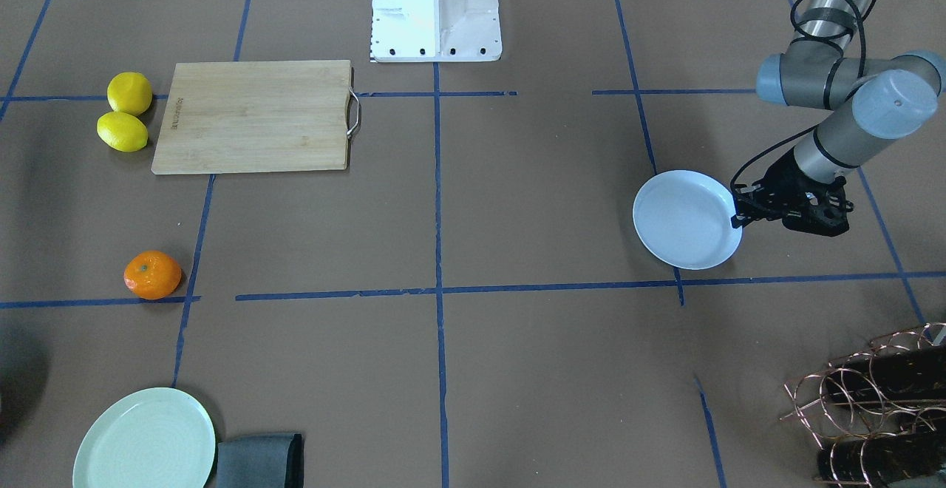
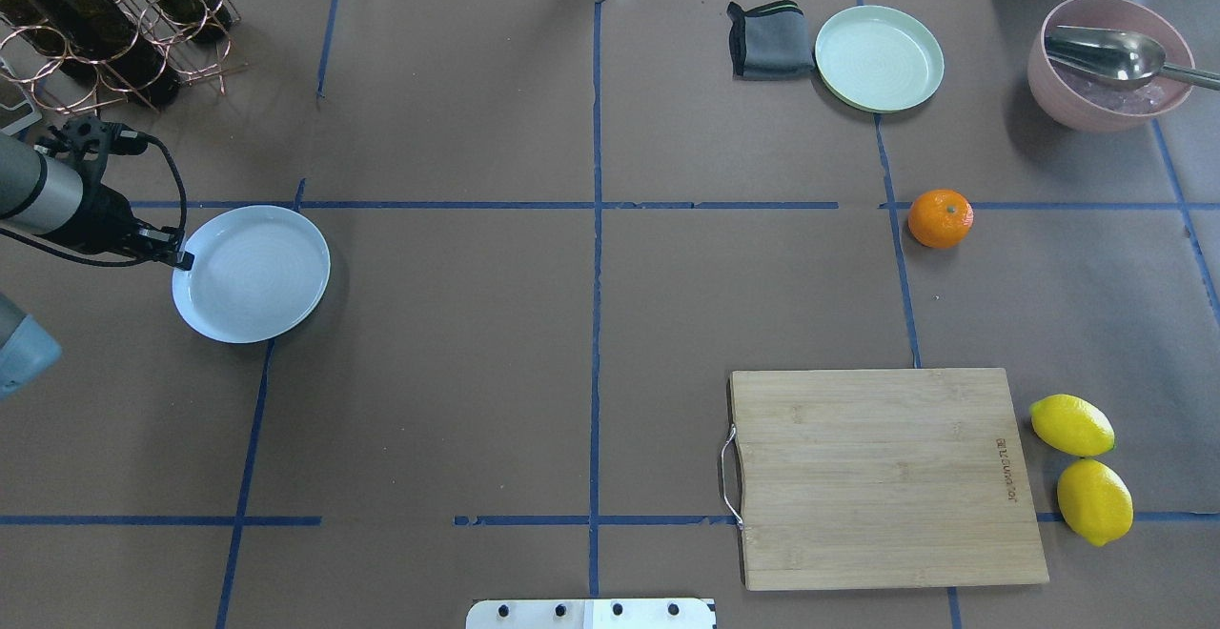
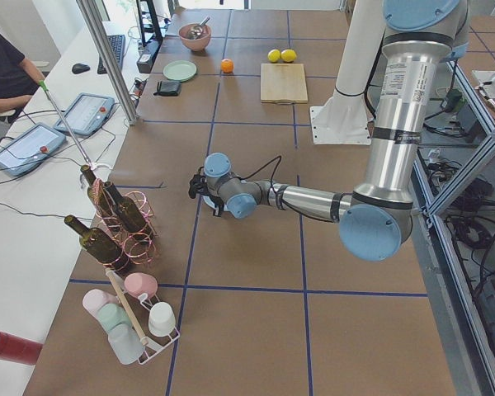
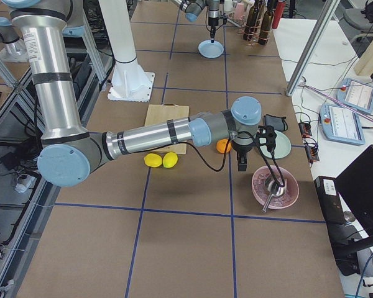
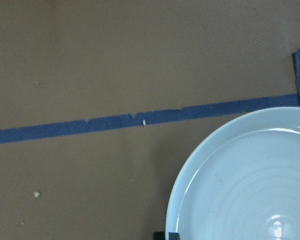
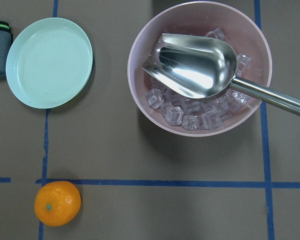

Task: Pick orange to plate
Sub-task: 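Slide the plate to table center with left gripper while right arm approaches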

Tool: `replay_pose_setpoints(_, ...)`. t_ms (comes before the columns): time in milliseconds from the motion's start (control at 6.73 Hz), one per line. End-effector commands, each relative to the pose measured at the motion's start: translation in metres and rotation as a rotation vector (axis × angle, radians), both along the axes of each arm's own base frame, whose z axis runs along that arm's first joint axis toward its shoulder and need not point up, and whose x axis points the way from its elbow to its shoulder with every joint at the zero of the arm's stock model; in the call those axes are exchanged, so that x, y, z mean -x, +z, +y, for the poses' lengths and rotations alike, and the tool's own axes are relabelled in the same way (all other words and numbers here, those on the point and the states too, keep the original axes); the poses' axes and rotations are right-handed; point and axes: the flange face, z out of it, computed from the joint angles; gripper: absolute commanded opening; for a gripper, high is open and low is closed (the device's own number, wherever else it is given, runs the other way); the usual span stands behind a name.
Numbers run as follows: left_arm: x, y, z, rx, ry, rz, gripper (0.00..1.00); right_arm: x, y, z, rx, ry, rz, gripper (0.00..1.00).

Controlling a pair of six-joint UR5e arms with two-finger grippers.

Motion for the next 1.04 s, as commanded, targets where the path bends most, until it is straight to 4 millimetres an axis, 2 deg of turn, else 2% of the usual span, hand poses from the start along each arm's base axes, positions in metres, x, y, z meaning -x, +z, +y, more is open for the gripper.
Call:
replay_pose_setpoints(0, 0.040, -0.055, -0.026, 0.049, -0.015, 0.082, 0.00, 0.020, -0.013, -0.009, 0.069, 0.042, -0.022, 1.00)
replay_pose_setpoints(149, 0.028, -0.105, -0.054, 0.061, -0.027, 0.081, 0.00, 0.058, -0.029, -0.017, 0.089, 0.016, -0.028, 1.00)
replay_pose_setpoints(297, 0.013, -0.148, -0.072, 0.114, -0.070, 0.096, 0.00, 0.095, -0.030, -0.016, 0.118, -0.005, -0.007, 1.00)
replay_pose_setpoints(446, -0.002, -0.197, -0.083, 0.199, -0.141, 0.147, 0.00, 0.134, -0.041, -0.021, 0.091, -0.021, 0.059, 1.00)
replay_pose_setpoints(594, -0.050, -0.240, -0.071, 0.293, -0.151, 0.183, 0.00, 0.177, -0.055, -0.022, 0.104, -0.024, 0.084, 1.00)
replay_pose_setpoints(743, -0.109, -0.281, -0.057, 0.330, -0.195, 0.189, 0.00, 0.212, -0.074, -0.024, 0.107, -0.015, 0.097, 1.00)
replay_pose_setpoints(891, -0.186, -0.300, -0.026, 0.323, -0.234, 0.176, 0.00, 0.224, -0.083, -0.028, 0.112, -0.010, 0.098, 1.00)
